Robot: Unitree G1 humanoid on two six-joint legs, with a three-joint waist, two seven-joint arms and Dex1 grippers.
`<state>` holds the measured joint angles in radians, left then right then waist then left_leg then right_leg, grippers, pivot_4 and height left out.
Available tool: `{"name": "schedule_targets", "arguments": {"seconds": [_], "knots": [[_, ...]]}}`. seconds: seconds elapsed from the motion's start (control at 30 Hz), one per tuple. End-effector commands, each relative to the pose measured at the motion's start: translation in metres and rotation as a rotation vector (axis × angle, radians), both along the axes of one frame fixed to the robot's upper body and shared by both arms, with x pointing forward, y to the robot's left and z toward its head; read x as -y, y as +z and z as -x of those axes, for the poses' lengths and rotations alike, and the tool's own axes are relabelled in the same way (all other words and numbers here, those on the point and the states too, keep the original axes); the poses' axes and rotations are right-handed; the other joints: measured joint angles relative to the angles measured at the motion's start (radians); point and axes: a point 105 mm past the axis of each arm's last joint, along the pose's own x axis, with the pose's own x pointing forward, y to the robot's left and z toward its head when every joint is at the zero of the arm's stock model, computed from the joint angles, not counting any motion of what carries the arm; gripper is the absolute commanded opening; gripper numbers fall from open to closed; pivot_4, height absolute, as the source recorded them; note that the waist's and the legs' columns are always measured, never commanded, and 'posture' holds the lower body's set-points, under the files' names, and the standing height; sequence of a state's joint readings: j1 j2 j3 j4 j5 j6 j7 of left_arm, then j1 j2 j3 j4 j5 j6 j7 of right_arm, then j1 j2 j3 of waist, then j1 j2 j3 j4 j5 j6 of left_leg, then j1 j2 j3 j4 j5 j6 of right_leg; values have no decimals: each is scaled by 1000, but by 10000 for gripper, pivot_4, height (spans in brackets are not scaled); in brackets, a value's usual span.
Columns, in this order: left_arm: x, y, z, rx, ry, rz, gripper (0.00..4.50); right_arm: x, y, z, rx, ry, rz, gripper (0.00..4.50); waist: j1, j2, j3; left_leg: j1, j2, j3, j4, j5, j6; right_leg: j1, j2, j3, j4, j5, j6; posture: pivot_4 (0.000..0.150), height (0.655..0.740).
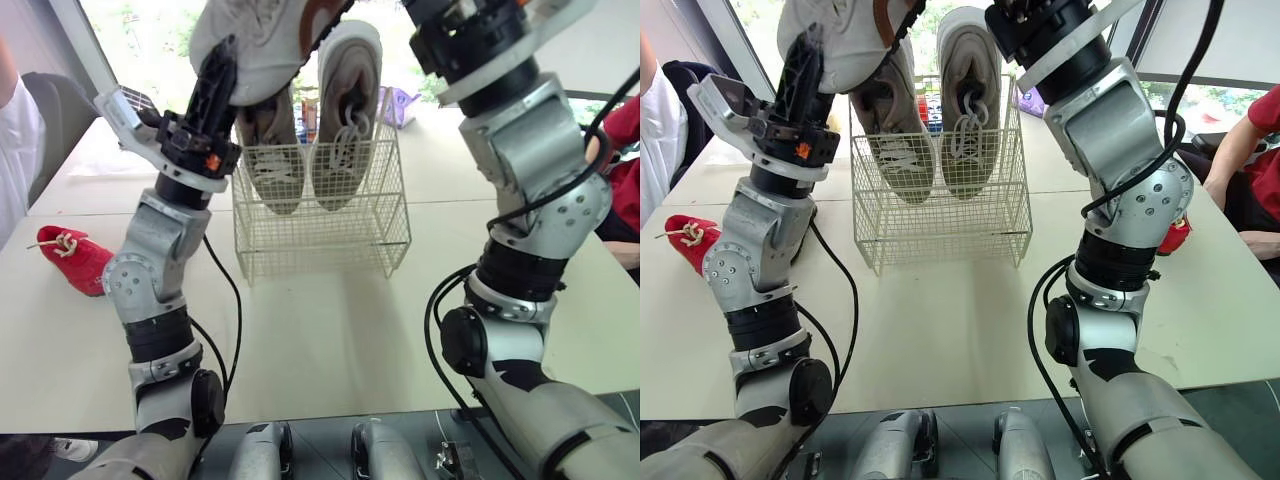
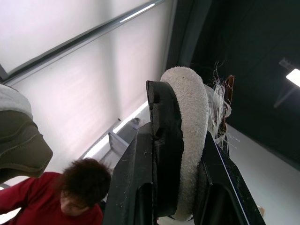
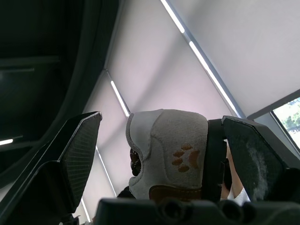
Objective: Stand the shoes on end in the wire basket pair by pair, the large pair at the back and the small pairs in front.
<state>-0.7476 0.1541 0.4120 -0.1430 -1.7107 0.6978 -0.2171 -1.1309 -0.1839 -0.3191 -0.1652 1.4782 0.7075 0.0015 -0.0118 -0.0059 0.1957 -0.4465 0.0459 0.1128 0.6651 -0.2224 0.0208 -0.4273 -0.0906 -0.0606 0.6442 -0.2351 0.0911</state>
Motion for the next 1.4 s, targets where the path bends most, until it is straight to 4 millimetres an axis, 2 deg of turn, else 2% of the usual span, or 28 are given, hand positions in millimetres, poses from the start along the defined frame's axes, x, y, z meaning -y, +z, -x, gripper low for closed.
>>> {"name": "schedule_targets", "arguments": {"seconds": [0.03, 0.17, 0.5, 0.67, 0.9, 1.1, 1.4], "knots": [[6, 5, 11, 52, -5, -26, 2847, -7, 8, 12, 55, 14, 29, 44427, 0, 0, 0, 0, 0, 0, 0, 0, 0, 0, 0, 0, 0, 0, 0, 1500, 7351], [11, 4, 13, 56, -7, -42, 2847, -13, -3, 1, 16, -25, 79, 44427, -1, 0, 0, 0, 0, 0, 0, 0, 0, 0, 0, 0, 0, 0, 0, 1500, 7351], [18, 4, 22, 90, -19, -88, 2847, -11, -11, -16, -8, -111, 111, 44427, -1, 0, 0, -1, 1, 0, -1, 0, 0, 0, 0, -1, -3, 0, 0, 1500, 7351], [14, 7, 25, 102, -19, -76, 2847, -10, -16, -24, -20, -149, 128, 44427, -1, 0, 0, -3, 1, -1, -1, 0, 0, 0, 0, -2, -5, 0, 0, 1500, 7351], [10, 9, 25, 106, -14, -62, 2847, -6, -17, -26, -24, -150, 108, 44427, 0, 0, 0, -5, 2, -2, -2, 0, 0, 0, 1, -3, -9, 0, 0, 1500, 7351], [4, 6, 19, 73, 7, -38, 2847, 1, -6, -14, 12, -90, 25, 44427, 0, 0, 0, -6, 2, -2, -2, 0, 0, 0, 1, -3, -10, 0, 0, 1500, 7351], [4, 3, 16, 61, 14, -49, 2847, 0, -5, -8, 29, -62, 17, 44427, -1, 0, 0, -7, 2, -3, -2, 0, 1, 0, 1, -4, -11, 1, 0, 1500, 7351]]}}
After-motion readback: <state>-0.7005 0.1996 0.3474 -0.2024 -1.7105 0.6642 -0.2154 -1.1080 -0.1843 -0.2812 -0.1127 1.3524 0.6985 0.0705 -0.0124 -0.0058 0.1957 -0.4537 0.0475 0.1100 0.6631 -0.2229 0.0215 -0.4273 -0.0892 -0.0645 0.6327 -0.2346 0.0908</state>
